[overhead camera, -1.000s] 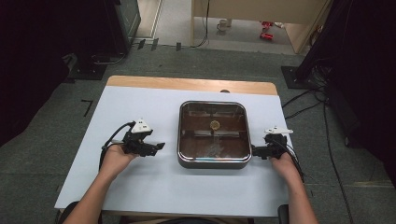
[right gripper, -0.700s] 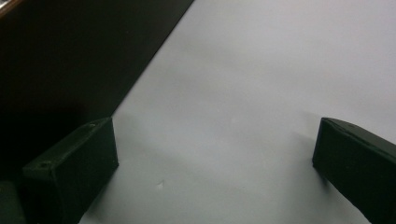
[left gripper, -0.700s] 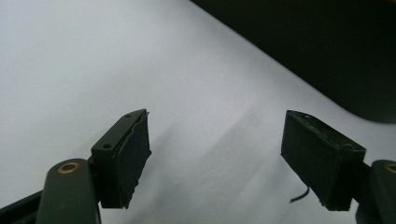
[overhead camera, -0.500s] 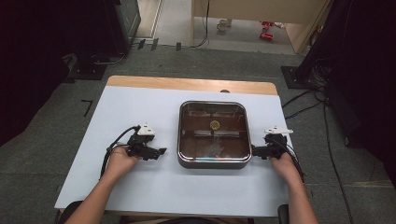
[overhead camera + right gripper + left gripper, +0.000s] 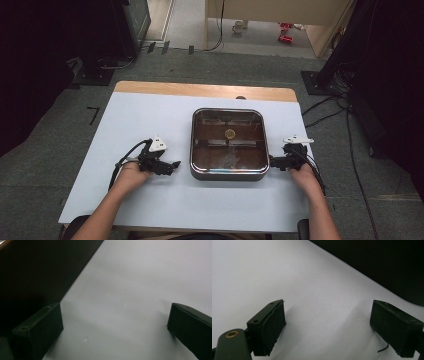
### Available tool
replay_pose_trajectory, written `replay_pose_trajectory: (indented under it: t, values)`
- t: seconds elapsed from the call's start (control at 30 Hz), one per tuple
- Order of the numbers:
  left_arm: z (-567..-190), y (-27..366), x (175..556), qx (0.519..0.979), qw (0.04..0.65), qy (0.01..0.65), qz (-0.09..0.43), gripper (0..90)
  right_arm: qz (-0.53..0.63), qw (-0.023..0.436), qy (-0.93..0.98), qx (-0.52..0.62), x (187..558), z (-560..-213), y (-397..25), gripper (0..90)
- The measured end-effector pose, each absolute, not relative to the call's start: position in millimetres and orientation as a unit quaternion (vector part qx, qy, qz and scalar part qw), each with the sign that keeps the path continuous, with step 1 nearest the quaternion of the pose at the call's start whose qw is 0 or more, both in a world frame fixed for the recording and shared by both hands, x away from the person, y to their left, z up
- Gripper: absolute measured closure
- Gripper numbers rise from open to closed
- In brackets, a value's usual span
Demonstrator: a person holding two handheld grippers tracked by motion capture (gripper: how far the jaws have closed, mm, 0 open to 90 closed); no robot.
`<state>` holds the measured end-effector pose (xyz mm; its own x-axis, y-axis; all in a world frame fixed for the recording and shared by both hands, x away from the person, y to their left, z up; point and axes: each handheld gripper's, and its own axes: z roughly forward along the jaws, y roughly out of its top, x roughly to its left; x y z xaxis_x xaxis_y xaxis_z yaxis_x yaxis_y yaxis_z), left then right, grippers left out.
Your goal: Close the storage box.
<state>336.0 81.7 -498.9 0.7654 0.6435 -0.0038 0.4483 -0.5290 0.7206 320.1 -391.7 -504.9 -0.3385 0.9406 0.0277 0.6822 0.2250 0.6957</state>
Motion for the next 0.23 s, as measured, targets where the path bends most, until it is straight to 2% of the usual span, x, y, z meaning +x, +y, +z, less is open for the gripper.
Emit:
replay_pose_trajectory:
  t: [0.23]
  values:
    - [-495.2,75.0,331.0,0.861,0.352,0.338,0.142,15.7,0.315,0.206,0.755,0.537,320.1,-505.0,-391.7,0.0]
